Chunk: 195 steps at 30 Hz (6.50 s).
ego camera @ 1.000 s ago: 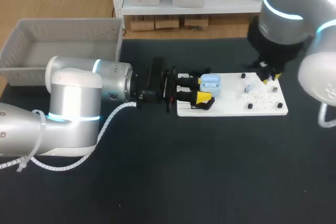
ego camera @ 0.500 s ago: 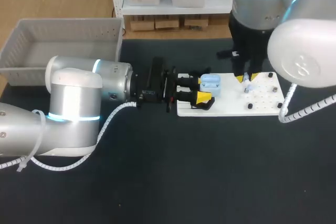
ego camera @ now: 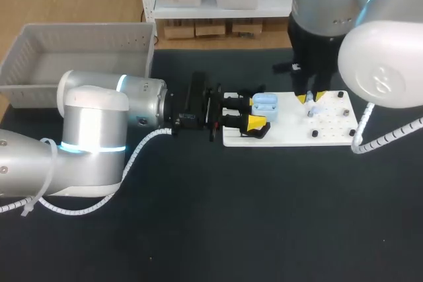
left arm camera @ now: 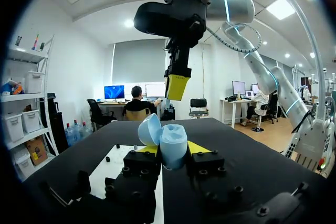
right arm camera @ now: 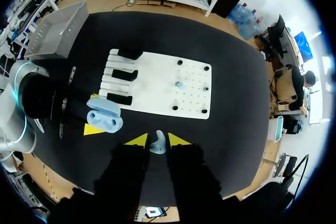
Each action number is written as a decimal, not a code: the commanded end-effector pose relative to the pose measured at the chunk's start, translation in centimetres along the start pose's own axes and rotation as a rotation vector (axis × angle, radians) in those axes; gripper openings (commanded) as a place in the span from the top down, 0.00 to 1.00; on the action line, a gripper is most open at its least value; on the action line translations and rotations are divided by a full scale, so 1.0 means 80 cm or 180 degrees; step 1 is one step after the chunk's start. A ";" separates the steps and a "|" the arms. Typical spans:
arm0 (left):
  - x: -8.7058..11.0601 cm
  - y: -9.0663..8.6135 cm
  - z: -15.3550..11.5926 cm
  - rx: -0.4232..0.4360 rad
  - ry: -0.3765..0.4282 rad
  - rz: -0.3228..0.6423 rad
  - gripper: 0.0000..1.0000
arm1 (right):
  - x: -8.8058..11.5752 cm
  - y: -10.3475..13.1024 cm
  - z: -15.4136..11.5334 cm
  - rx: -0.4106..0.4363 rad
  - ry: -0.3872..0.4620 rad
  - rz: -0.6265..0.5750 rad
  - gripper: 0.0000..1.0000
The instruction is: Pick up each earbud case from the left stands, insert the matching earbuds, close the lid, and place the case in the box.
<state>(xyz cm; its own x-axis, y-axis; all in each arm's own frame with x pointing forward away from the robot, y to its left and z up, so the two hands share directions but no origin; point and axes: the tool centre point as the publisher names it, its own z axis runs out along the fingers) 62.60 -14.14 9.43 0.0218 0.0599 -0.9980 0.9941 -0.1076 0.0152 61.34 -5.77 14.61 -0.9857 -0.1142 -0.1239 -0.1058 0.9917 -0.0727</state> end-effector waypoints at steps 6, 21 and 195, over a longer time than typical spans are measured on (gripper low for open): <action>0.001 -0.001 0.000 -0.0015 -0.0010 0.0010 1.00 | -0.001 0.027 -0.009 0.0221 0.0228 0.0827 1.00; 0.003 -0.012 0.009 -0.0067 -0.0027 0.0117 1.00 | 0.017 0.052 -0.023 0.0149 0.0325 0.1148 1.00; 0.006 -0.015 0.013 -0.0112 -0.0011 0.0141 1.00 | -0.020 -0.037 0.030 -0.0594 -0.0147 0.1797 0.43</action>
<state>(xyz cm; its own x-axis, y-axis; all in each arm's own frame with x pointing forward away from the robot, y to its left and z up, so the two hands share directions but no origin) 61.48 -15.01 8.97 0.0627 0.0544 -0.9965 0.9949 -0.0829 0.0581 62.93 -8.32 13.47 -0.8874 0.4398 -0.1385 0.4184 0.8943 0.1589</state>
